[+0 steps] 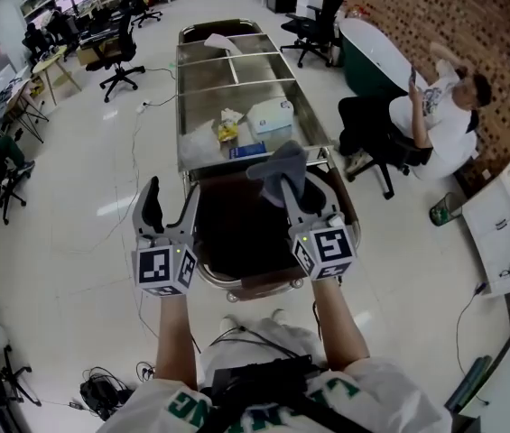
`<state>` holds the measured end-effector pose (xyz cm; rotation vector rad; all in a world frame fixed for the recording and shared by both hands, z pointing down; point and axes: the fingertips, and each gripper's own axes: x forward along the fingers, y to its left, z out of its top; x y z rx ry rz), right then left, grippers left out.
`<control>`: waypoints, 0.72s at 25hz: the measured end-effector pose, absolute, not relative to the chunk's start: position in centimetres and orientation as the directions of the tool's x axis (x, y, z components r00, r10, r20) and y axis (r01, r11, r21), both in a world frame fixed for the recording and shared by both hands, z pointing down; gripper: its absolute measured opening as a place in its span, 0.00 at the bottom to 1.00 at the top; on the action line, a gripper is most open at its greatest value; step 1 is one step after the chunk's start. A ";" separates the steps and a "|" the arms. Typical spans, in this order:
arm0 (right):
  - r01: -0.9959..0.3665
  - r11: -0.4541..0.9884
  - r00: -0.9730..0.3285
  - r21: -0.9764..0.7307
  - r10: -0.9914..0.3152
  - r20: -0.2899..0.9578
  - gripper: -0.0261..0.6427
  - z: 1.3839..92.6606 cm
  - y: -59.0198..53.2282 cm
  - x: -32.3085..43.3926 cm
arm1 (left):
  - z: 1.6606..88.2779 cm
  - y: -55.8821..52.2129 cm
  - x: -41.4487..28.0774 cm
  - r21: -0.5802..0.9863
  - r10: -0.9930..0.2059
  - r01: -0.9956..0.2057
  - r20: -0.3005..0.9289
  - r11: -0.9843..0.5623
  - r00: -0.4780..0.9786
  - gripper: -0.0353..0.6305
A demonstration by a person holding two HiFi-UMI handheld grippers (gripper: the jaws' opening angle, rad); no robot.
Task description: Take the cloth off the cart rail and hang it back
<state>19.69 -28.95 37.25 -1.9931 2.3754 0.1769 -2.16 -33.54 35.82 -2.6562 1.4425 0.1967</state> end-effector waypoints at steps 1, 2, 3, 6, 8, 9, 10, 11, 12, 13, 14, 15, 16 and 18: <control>-0.981 0.184 -0.190 0.070 -0.977 -0.098 0.20 37.2 -29.1 19.3 | 35.7 -33.6 -2.5 -0.024 -0.827 -0.842 -0.174 -0.539 0.534 0.57; -0.977 0.198 -0.205 0.075 -0.974 -0.096 0.20 37.1 -29.3 19.0 | 35.6 -33.7 -2.9 -0.014 -0.830 -0.845 -0.179 -0.534 0.528 0.57; -0.974 0.212 -0.219 0.080 -0.971 -0.094 0.20 37.0 -29.5 18.6 | 35.6 -33.7 -3.4 -0.008 -0.834 -0.849 -0.181 -0.529 0.521 0.57; -0.965 0.248 -0.256 0.090 -0.963 -0.086 0.20 37.1 -30.2 17.3 | 35.5 -33.8 -4.7 -0.001 -0.848 -0.862 -0.183 -0.506 0.498 0.56; -0.958 0.272 -0.280 0.094 -0.957 -0.081 0.20 37.1 -30.7 16.3 | 35.5 -33.8 -5.7 -0.001 -0.857 -0.871 -0.183 -0.491 0.483 0.56; -0.953 0.287 -0.294 0.096 -0.952 -0.078 0.20 37.1 -30.9 15.7 | 35.5 -33.7 -6.1 0.000 -0.861 -0.875 -0.182 -0.483 0.475 0.56; -0.948 0.304 -0.311 0.097 -0.947 -0.075 0.20 37.0 -31.0 15.0 | 35.5 -33.6 -6.6 0.000 -0.865 -0.880 -0.180 -0.476 0.468 0.56; -0.941 0.323 -0.331 0.099 -0.941 -0.072 0.20 37.0 -31.1 14.3 | 35.5 -33.4 -7.1 0.001 -0.870 -0.884 -0.178 -0.467 0.460 0.56; -0.933 0.344 -0.352 0.102 -0.934 -0.066 0.20 37.0 -31.3 13.5 | 35.5 -33.3 -7.6 0.002 -0.875 -0.889 -0.175 -0.458 0.451 0.56; -0.924 0.369 -0.376 0.106 -0.925 -0.057 0.20 37.1 -31.4 12.7 | 35.6 -33.2 -8.1 0.002 -0.881 -0.894 -0.174 -0.448 0.441 0.56; -0.912 0.396 -0.402 0.109 -0.915 -0.043 0.20 37.4 -31.6 11.8 | 35.6 -33.0 -8.6 0.003 -0.886 -0.899 -0.172 -0.438 0.431 0.56; -0.899 0.425 -0.429 0.110 -0.903 -0.023 0.20 37.7 -31.9 10.9 | 35.6 -32.9 -9.2 0.004 -0.891 -0.904 -0.171 -0.427 0.420 0.56; -0.885 0.452 -0.455 0.107 -0.891 0.000 0.20 38.2 -32.1 9.9 | 35.6 -32.8 -9.7 0.006 -0.896 -0.909 -0.171 -0.417 0.410 0.56; -0.863 0.497 -0.494 0.091 -0.868 0.049 0.20 39.2 -32.6 8.2 | 35.6 -32.6 -10.7 0.008 -0.905 -0.918 -0.171 -0.397 0.390 0.56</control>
